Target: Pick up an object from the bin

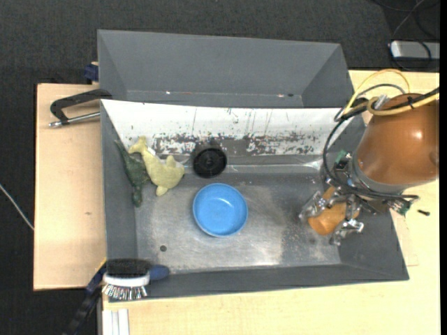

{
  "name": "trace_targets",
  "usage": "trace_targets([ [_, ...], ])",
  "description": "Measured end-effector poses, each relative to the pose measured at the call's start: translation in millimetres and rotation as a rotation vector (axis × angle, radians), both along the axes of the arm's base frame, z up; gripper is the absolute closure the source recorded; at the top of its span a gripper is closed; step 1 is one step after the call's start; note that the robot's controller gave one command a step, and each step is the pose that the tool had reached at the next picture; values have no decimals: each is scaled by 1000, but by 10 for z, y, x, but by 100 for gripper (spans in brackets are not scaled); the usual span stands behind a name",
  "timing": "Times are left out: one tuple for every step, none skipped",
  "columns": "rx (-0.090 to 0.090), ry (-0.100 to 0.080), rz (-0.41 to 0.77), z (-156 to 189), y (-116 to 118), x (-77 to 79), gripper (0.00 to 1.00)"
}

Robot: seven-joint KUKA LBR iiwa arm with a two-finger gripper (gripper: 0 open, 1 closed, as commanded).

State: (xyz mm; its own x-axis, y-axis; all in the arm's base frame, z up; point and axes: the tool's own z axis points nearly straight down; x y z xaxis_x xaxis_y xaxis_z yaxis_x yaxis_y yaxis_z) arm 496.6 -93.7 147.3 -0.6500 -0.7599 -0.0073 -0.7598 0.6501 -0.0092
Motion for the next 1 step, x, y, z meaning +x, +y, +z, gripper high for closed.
trace_targets([
  [1,4,-3,237,8,20,100],
])
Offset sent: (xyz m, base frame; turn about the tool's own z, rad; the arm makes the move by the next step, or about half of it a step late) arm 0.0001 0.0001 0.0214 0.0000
